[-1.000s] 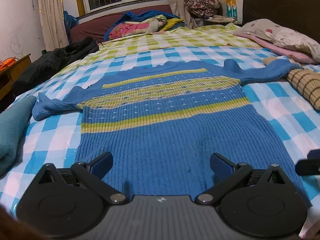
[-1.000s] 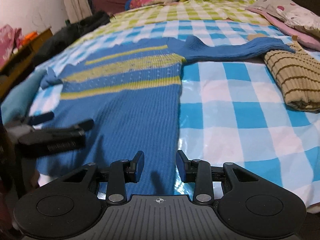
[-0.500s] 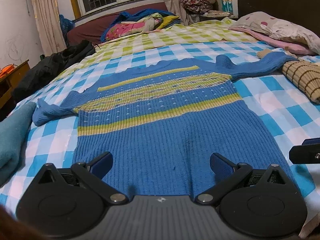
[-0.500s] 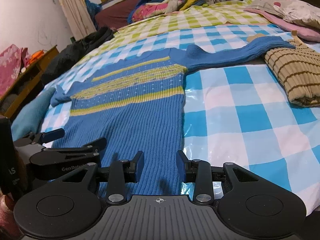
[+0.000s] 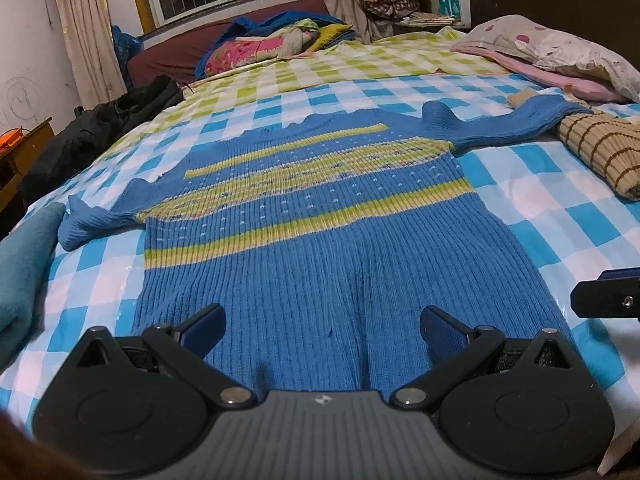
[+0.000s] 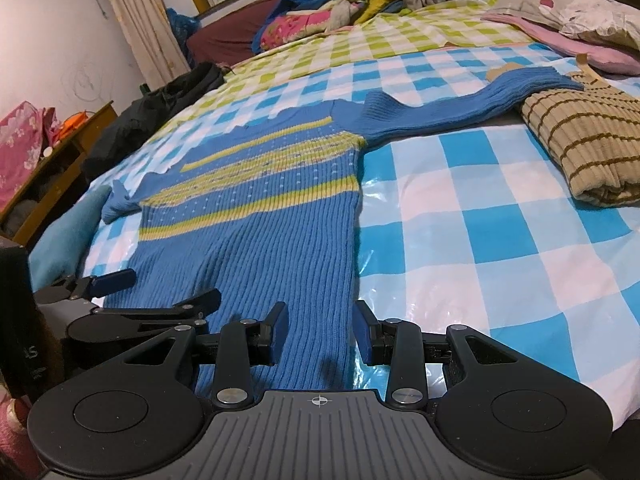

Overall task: Fold small clothes
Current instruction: 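Move the right tool toward the sweater sleeve lying by the beige garment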

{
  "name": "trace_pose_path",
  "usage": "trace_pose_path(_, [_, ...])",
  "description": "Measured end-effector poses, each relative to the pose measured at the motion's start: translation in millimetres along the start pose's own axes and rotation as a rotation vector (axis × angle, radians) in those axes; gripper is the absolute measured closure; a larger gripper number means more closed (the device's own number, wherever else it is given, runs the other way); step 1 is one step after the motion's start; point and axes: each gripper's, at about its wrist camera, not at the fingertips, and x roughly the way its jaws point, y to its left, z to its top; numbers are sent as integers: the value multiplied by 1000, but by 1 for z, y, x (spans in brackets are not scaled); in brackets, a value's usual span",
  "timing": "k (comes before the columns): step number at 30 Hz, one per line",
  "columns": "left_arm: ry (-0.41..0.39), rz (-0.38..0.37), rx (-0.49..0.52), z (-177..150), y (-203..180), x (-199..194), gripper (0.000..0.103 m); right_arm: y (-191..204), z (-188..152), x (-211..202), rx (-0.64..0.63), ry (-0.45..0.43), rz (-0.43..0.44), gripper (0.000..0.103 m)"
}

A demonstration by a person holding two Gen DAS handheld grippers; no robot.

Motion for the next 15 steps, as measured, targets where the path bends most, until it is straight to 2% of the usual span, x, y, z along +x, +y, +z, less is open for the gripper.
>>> trace_pose_path(15, [-38, -33, 23, 22, -10, 6, 0, -19, 21, 5, 73, -37, -25, 68])
